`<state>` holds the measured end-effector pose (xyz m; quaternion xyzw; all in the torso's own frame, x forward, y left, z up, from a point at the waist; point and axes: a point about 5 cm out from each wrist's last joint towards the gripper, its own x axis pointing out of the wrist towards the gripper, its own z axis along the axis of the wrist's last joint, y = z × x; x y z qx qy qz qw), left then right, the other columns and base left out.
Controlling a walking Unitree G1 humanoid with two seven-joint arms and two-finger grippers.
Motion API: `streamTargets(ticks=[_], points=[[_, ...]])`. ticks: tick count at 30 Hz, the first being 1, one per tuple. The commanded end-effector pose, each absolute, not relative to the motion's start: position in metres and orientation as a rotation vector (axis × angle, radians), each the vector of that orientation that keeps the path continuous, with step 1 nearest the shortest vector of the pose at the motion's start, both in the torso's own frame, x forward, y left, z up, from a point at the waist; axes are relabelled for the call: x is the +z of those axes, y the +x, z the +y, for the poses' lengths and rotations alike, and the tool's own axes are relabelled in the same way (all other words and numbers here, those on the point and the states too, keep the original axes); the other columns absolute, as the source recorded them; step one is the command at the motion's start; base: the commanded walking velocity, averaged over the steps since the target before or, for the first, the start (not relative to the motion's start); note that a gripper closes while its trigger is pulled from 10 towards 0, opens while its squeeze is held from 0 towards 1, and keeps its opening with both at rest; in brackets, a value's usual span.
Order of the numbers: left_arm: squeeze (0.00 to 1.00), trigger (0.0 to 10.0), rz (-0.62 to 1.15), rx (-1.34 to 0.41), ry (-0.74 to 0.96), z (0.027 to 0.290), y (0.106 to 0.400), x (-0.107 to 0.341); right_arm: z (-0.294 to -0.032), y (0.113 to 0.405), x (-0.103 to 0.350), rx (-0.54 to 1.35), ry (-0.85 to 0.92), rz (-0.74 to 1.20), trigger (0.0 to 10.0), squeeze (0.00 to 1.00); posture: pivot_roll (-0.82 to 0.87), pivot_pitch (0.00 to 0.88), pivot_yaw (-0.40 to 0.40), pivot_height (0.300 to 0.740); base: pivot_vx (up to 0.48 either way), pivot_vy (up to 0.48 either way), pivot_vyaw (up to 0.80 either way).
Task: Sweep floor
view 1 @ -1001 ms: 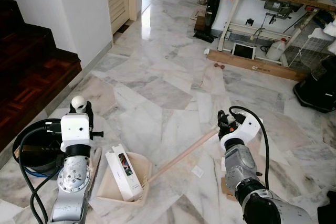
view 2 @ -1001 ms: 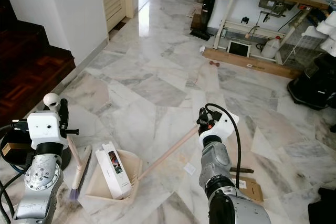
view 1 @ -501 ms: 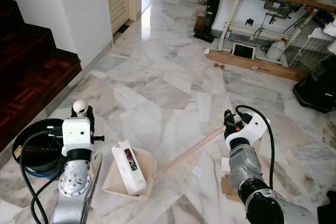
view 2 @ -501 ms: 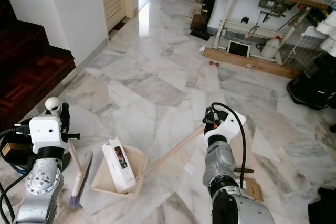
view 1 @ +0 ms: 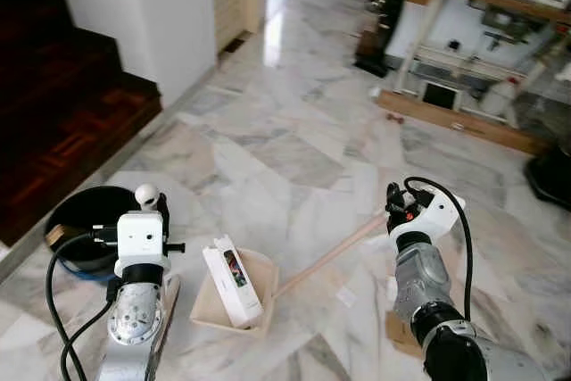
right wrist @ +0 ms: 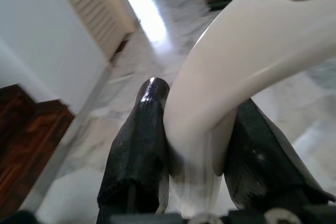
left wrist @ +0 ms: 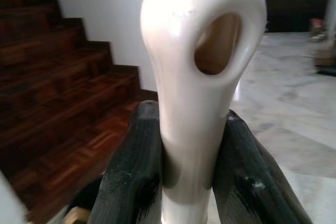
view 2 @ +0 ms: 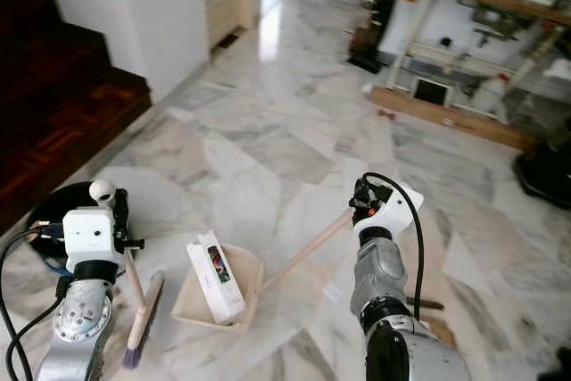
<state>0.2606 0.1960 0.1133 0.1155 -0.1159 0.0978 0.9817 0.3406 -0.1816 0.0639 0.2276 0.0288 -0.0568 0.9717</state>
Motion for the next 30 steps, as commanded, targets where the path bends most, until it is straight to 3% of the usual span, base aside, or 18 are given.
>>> streamTargets(ticks=[1,30], points=[[0.0,10.0,-0.286,0.188,0.247,0.1926,0.2623,0.1223,-0.1856,0.3455,0.0754,-0.126,0.468,-0.004,10.0,0.0,0.12,0.002,-0.101,0.74,0.0,0.0,0.66],[0.0,10.0,-0.288,0.195,0.237,0.1889,0.2653,0.1198,-0.1783,0.3488,0.0784,-0.088,0.457,0.0,10.0,0.0,0.13,0.0,-0.121,0.74,0.0,0.0,0.71]])
